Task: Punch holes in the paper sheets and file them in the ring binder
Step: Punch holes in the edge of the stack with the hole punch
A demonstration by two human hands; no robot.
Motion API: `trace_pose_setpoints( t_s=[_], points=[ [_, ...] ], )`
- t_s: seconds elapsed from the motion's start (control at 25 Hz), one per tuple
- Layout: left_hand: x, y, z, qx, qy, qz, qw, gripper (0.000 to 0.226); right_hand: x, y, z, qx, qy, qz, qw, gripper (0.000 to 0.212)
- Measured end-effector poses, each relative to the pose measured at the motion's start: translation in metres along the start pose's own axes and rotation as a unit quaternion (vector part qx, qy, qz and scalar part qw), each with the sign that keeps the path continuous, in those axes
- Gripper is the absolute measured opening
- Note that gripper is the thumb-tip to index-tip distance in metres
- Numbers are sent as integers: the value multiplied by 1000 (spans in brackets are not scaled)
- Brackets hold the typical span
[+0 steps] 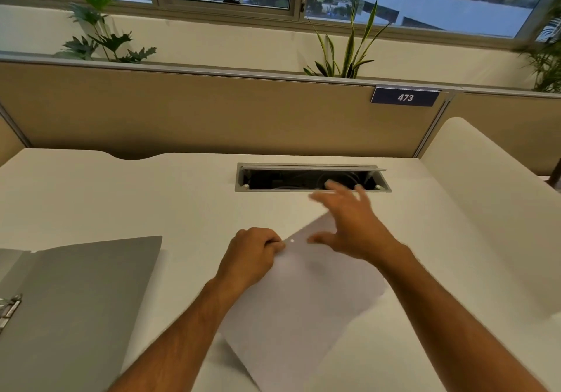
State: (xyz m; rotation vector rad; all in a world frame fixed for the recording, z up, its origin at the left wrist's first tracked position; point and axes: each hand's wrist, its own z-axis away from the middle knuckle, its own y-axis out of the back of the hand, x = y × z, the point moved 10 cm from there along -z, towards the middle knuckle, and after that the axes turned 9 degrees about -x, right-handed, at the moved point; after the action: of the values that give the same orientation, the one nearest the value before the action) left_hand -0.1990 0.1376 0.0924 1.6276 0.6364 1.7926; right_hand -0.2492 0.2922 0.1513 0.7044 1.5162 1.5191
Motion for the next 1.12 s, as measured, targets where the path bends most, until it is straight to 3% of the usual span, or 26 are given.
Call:
trace_pose_setpoints(
  t_s=[0.04,0.12,0.16,0.28,0.32,0.36,0.48,0.56,0.8,0.92,1.04,1.12],
  points=[
    [-15,4,3,31,21,45,998,18,14,15,10,88,-27,-57,994,81],
    [-47,6,11,81,71,122,987,17,56,14,37,199,-120,-250,940,83],
    [-63,5,15,103,100,164,976,17,77,-8,46,195,-177,-350,899,81],
    [-103,-7,29,163,180,265,933,20,103,-112,59,80,-279,-604,742,71],
    [-110,-12,34,179,199,287,920,21,104,-137,62,53,-290,-649,701,63],
    [-114,-18,39,192,211,306,908,22,103,-155,65,35,-294,-668,683,50],
    [-119,-35,48,202,229,336,891,20,102,-177,72,19,-307,-659,687,16],
    [-124,-47,49,182,242,324,896,21,106,-180,76,31,-312,-640,701,10],
    [-125,-63,42,83,233,241,938,24,118,-175,89,34,-335,-470,816,7],
    [-125,-65,43,77,236,251,935,24,126,-145,100,116,-350,-328,870,22],
    [-126,-68,42,72,241,257,933,23,146,-111,115,238,-356,-262,865,51],
    [-126,-70,42,73,242,259,932,23,161,-121,110,187,-379,-278,863,80]
  ],
)
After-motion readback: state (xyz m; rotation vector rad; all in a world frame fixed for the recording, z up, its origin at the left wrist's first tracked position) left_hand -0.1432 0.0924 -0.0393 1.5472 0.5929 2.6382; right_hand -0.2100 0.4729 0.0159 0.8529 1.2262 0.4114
